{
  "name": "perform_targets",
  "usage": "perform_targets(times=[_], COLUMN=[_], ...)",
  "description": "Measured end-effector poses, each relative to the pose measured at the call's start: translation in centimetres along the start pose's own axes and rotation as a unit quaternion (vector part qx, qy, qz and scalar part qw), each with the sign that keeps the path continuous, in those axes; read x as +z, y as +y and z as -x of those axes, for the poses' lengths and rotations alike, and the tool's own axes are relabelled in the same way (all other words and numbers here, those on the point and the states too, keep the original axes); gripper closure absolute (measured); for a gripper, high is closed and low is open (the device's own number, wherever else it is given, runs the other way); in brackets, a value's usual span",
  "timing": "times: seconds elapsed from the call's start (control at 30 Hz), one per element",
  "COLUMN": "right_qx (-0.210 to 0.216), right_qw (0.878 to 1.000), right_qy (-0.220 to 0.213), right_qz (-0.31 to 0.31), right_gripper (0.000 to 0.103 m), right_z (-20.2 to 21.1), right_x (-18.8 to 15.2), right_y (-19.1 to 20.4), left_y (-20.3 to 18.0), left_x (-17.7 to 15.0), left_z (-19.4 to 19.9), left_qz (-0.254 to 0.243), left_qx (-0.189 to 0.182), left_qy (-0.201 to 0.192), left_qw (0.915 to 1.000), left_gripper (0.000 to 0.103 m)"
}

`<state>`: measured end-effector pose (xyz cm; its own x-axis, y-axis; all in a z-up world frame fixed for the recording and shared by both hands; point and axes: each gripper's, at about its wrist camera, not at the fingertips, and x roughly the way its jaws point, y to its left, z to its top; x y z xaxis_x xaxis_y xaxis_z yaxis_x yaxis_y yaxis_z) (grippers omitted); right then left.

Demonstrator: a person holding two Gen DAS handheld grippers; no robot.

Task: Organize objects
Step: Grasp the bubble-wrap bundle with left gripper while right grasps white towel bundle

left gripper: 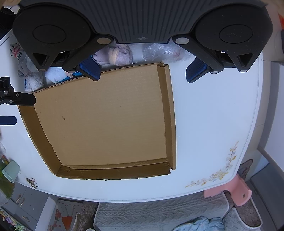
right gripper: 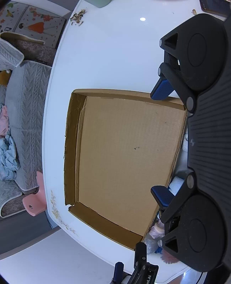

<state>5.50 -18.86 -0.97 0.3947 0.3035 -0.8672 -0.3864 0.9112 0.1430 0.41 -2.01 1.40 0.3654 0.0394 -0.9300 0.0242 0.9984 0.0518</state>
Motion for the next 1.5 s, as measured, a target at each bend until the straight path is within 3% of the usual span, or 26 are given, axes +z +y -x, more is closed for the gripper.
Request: perform_targets(times=[0.73, 1.03, 1.27, 1.5], right_qx=[-0.001, -0.006, -0.015, -0.009], right_qw=[1.0, 0.999, 0.994, 0.993], right_qy=[0.011, 0.035, 0.07, 0.1], right_qz=[0.008, -0.016, -0.079, -0.059], right_gripper=[0.001, 0.001, 0.001, 0.001], right_z=[0.5, 1.5, 0.6, -1.1], right_x=[-0.4, -2.5, -3.9, -4.4], right_y=[-0.4, -2.6, -4.6, -3.0], left_y=[1.7, 5.3, 4.2, 4.2], left_x=[-0.7, -3.0, -3.4, -4.0], left_z=[-0.4, -1.4, -3.4, -5.2], left_qz=[-0.003, 0.007, -0.005, -0.005], left_qx=[0.001, 0.02, 0.027, 0.05], left_qy=[0.017, 0.05, 0.068, 0.073], left_qw=[0.9998, 0.9985, 0.9973, 0.9961], left_gripper=[0.001, 0.001, 0.001, 0.001])
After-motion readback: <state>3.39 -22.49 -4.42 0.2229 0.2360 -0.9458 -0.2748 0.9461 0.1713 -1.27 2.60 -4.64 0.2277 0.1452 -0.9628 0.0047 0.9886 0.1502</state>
